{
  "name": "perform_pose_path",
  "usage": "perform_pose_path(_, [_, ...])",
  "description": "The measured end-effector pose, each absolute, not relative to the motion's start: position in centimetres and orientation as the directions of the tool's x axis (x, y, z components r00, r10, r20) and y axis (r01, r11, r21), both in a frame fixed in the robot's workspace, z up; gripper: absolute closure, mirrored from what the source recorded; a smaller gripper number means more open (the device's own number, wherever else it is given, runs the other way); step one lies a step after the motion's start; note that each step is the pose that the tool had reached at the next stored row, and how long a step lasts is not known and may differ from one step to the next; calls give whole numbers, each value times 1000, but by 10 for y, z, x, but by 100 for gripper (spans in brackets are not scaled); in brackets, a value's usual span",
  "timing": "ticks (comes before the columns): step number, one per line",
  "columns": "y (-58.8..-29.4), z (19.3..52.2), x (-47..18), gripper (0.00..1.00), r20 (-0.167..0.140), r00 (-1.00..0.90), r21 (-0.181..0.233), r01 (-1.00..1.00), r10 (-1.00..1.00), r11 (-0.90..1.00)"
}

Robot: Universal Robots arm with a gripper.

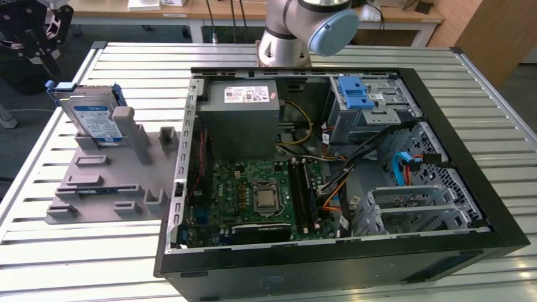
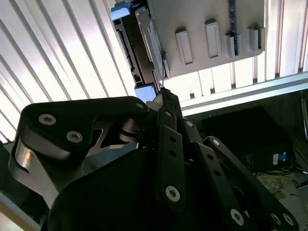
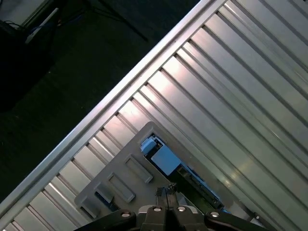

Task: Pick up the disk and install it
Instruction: 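Pick up the disk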

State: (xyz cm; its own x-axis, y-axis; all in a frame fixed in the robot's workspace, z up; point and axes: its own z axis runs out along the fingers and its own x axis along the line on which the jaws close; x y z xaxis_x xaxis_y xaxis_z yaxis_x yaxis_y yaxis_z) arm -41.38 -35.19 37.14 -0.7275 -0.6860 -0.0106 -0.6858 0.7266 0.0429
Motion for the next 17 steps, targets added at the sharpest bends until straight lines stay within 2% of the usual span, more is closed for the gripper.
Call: perform_pose_path(17, [-352, 371, -414, 89, -11, -724, 43, -689, -689, 723])
